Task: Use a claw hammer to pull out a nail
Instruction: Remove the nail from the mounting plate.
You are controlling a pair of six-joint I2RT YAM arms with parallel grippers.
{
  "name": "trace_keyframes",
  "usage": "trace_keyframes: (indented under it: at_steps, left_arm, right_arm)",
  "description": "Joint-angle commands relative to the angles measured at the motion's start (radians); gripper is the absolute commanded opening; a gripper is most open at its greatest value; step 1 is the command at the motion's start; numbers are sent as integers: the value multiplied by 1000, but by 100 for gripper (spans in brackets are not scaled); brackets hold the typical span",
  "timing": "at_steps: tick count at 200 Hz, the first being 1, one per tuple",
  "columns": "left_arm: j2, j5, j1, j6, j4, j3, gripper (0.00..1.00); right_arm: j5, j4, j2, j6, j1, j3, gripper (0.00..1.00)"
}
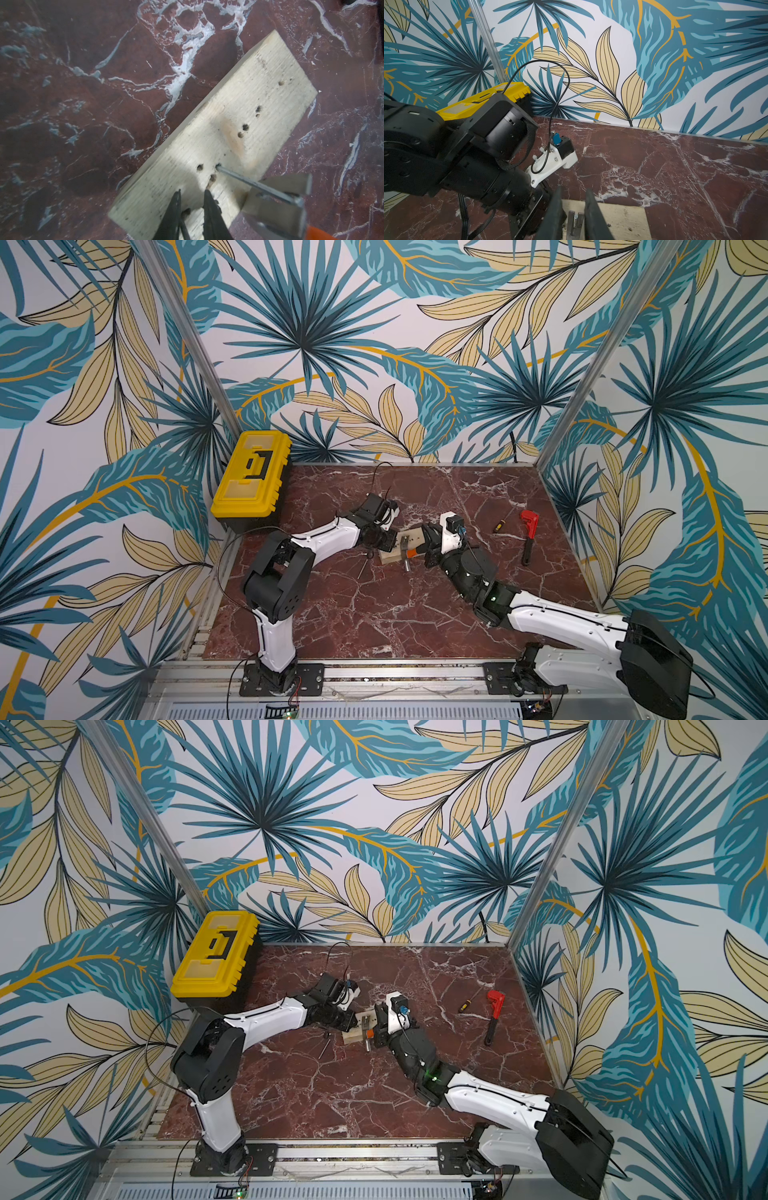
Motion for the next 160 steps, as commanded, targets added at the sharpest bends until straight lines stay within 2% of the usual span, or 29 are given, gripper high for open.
trace_keyframes:
  at_steps: [1, 160]
  left_arm:
    - [179, -83, 10, -5, -146, -85, 22]
    - [187, -88, 12, -11, -146, -88, 22]
  right_arm:
    - [17, -198, 20, -36, 7, -61, 0]
    - [38, -201, -26, -19, 11, -94, 0]
